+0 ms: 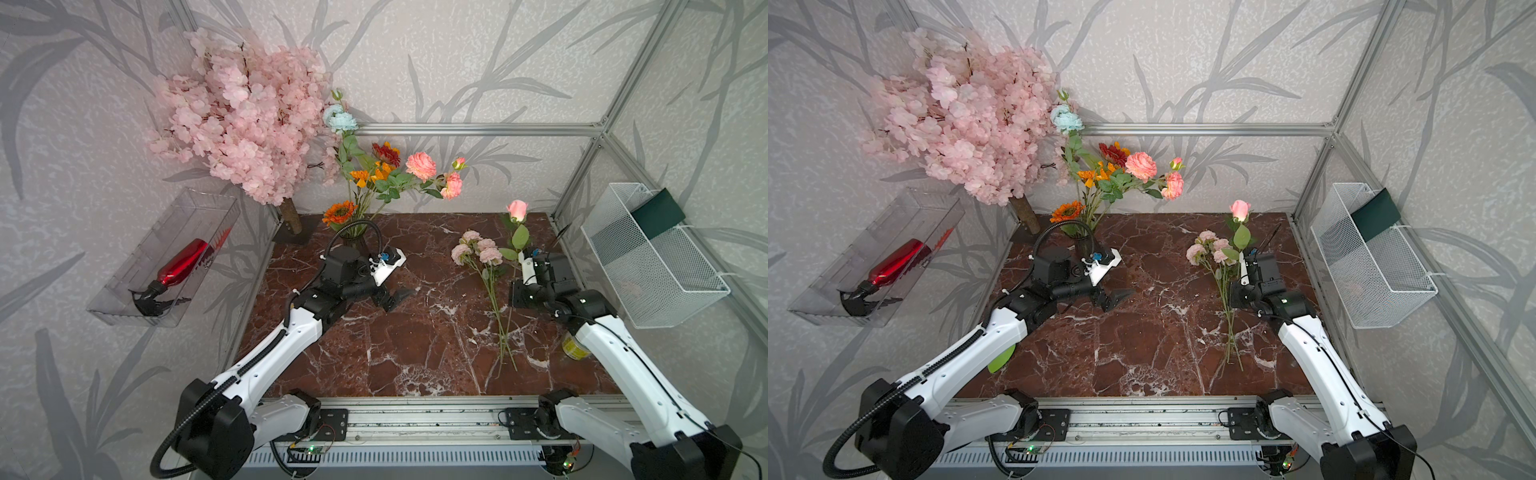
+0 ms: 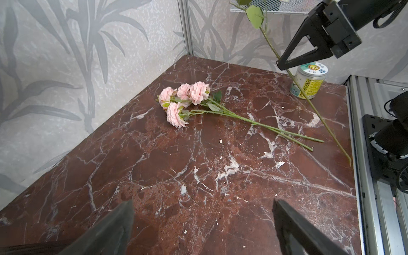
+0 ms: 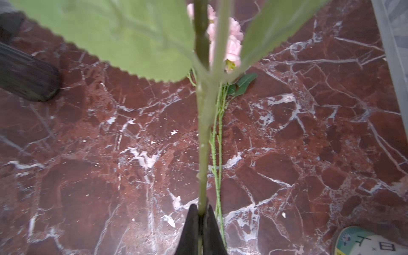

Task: Pick out pink flowers from the vase
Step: Place the flower at the center of the board.

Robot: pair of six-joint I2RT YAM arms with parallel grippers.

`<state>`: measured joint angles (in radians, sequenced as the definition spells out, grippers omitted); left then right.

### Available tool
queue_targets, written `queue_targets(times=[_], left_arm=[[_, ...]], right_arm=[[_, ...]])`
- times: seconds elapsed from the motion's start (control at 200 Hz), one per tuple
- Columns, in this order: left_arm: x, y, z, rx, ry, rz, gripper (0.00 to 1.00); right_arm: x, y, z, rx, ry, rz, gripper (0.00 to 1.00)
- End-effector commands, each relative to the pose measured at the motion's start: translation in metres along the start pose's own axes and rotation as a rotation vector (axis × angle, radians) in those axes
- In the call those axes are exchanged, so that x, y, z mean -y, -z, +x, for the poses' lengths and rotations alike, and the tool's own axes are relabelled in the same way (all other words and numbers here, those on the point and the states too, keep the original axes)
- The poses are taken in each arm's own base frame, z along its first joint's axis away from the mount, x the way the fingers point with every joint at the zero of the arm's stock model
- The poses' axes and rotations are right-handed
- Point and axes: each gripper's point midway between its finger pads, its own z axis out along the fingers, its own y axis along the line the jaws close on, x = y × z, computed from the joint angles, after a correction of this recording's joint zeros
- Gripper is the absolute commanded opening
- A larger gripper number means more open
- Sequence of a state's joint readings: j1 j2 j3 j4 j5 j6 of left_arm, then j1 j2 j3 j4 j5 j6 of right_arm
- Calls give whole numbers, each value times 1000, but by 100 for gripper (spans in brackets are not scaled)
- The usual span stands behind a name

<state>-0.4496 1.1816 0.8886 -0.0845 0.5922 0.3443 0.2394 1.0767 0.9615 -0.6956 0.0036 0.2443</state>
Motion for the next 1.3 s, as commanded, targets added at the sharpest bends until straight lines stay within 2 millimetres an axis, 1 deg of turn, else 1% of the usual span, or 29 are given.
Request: queue_targets(times=[0.0,0.125,0.21,0.33,0.46,0.82,0.92,0.97,1.005,1.03,1.085,1.215,1.295], left_arm=[[-3,-2,2,-22,-29,-14,99],[-8,-7,11,-94,10,-14,99],[-8,-7,10,-94,13,-10,99],[-8,-3,8,-85,-5,-21,99],[-9,0,9,-87,-18,-40,99],[-5,2,7,-86,-14,-19,99],[-4,2,6,-85,-11,-16,99],[-2,3,6,-88,-7,-6,99],[1,4,5,-99,1,15,99],[3,4,5,-106,10,30,99],[2,4,2,-115,35,32,99],[-2,5,0,-104,38,6,99],[2,6,-1,-82,31,19,99]], right_arm=[[5,-12,0,-58,86,40,0],[7,-31,-2,-119,115,62,0],[6,-46,-2,-146,81,65,0],[-1,-68,1,-179,28,30,0],[-8,-85,3,-232,11,6,0],[-5,-124,6,-264,21,42,0],[-8,-134,5,-278,33,46,0],[-8,-140,5,-293,44,58,0],[-8,-141,3,-295,50,61,0],[-6,-150,9,-326,54,71,0],[-5,-155,11,-344,59,77,0],[-5,-164,15,-361,55,80,0],[-4,-167,17,-366,51,85,0]])
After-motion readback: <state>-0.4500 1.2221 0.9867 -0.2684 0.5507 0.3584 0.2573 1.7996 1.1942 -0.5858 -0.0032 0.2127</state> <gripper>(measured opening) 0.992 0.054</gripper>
